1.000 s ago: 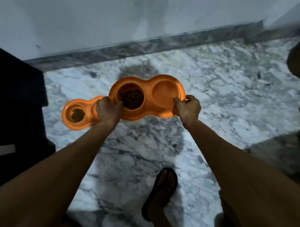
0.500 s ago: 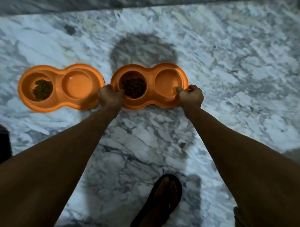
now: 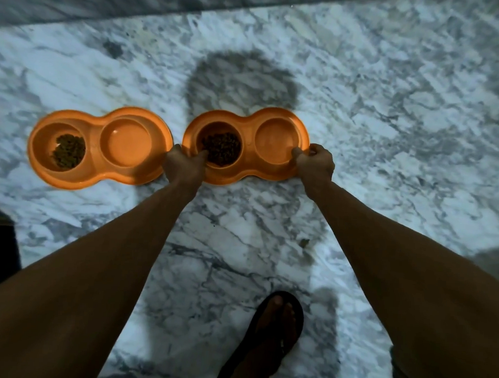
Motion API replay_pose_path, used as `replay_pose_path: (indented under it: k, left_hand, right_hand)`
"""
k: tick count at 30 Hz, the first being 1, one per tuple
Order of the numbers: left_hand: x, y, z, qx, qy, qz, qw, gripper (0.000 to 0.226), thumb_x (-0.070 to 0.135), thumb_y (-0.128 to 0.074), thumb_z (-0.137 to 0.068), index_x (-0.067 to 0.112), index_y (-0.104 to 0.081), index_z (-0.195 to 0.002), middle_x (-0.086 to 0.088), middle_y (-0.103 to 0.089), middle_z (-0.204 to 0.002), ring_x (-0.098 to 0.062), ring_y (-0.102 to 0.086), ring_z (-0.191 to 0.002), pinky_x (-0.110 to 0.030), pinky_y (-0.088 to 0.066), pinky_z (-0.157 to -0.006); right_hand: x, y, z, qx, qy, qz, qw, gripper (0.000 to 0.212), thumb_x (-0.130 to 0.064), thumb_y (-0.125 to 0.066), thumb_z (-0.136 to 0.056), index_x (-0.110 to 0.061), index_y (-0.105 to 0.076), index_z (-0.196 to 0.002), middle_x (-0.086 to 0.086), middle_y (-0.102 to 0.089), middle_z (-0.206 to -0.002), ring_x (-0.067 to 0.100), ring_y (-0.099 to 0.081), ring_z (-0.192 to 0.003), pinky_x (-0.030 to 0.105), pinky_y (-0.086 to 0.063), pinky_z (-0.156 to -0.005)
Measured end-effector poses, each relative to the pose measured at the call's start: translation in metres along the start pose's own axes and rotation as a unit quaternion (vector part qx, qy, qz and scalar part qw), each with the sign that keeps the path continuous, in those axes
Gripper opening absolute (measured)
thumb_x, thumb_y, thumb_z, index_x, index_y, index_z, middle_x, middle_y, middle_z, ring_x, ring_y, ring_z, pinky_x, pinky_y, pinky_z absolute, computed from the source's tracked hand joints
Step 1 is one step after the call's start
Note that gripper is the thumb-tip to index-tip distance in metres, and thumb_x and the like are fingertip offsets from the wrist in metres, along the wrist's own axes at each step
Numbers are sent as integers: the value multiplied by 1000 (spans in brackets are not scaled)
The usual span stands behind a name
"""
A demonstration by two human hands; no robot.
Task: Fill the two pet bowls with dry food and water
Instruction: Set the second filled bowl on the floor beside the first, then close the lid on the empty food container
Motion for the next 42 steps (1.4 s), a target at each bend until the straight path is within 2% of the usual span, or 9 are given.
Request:
replay_pose_path:
  k: [3, 7, 11, 15, 24, 28, 31, 34, 42]
  left_hand:
    - [6, 4, 13, 15, 1, -3, 1000, 53, 28, -74, -84, -14, -57, -112, -31, -65, -108, -42, -64, -102, -50, -52, -80]
    - [23, 34, 55, 24, 3, -22, 999, 32, 27, -74, -84, -1, -60, -88, -17, -59, -83, -25, -56, -77, -41, -43, -69]
    - [72, 91, 108, 39, 25, -20, 999, 50, 31, -71, -88, -10, -62, -115, -24, -65, -105, -37, -62, -107, -36, -42, -77]
    - [151, 169, 166, 63, 56, 11, 996, 59, 34, -67, -90, -2, -54, -134, -19, -60, -131, -35, -54, -124, -35, -43, -94]
    - [301, 366, 346, 82, -7, 50, 995, 66, 49, -61, -87, 2, -55, -134, -19, -56, -136, -35, -51, -128, -43, -41, -108]
    - [338, 447, 398, 102, -56, 66, 991, 63, 50, -56, -91, -10, -60, -112, -29, -61, -118, -42, -57, -110, -45, -45, -94]
    - [345, 510, 416, 130, -86, 102, 982, 79, 66, -50, -78, -9, -60, -103, -34, -63, -106, -46, -61, -98, -50, -52, -87]
    - [350, 582, 449, 161, -111, 109, 975, 55, 44, -60, -89, -9, -66, -101, -29, -68, -100, -39, -63, -100, -39, -47, -85]
    - [277, 775, 481, 213, -126, 124, 961, 48, 39, -61, -92, 3, -64, -123, -17, -63, -128, -32, -56, -122, -36, -43, -102]
  right_hand:
    - [-2, 8, 6, 1, -12, -7, 1000, 46, -30, -70, -83, -6, -62, -121, 8, -65, -109, 23, -63, -97, 22, -45, -65]
    - [-16, 29, 39, 2, -29, 8, 1000, 52, -35, -67, -88, -6, -57, -130, 12, -59, -128, 26, -60, -108, 26, -41, -76]
    - [-64, 55, 92, -15, -42, -27, 999, 23, -30, -65, -87, -13, -63, -103, 13, -67, -112, 24, -60, -88, 29, -43, -72]
    - [-162, 97, 170, -60, -7, -28, 998, 39, -34, -62, -87, -12, -64, -118, 11, -61, -124, 26, -62, -104, 27, -43, -76]
    - [-339, 237, 371, -97, 119, -13, 988, 25, -29, -63, -84, -11, -70, -100, 7, -69, -107, 23, -62, -94, 30, -45, -75]
    - [-384, 275, 454, -86, 180, -6, 980, 15, -21, -63, -85, -8, -69, -84, 9, -69, -88, 26, -62, -87, 33, -47, -73]
    - [-418, 279, 519, -100, 210, -12, 973, 18, -22, -63, -86, -7, -70, -94, 5, -68, -91, 22, -60, -88, 26, -40, -73]
    - [-440, 264, 587, -114, 239, -11, 964, 21, -23, -62, -87, -8, -71, -100, 2, -67, -100, 20, -58, -93, 26, -40, -78]
    - [-482, 174, 774, -148, 322, -13, 935, 18, -18, -58, -87, -9, -72, -95, 6, -70, -95, 24, -61, -91, 26, -40, -76]
Point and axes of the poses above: each hand's wrist, its own z-axis away from the middle knuckle, its own y-axis out of the back of the hand, x = y × z, the point moved 1 cm from there along -z, towards the middle knuckle
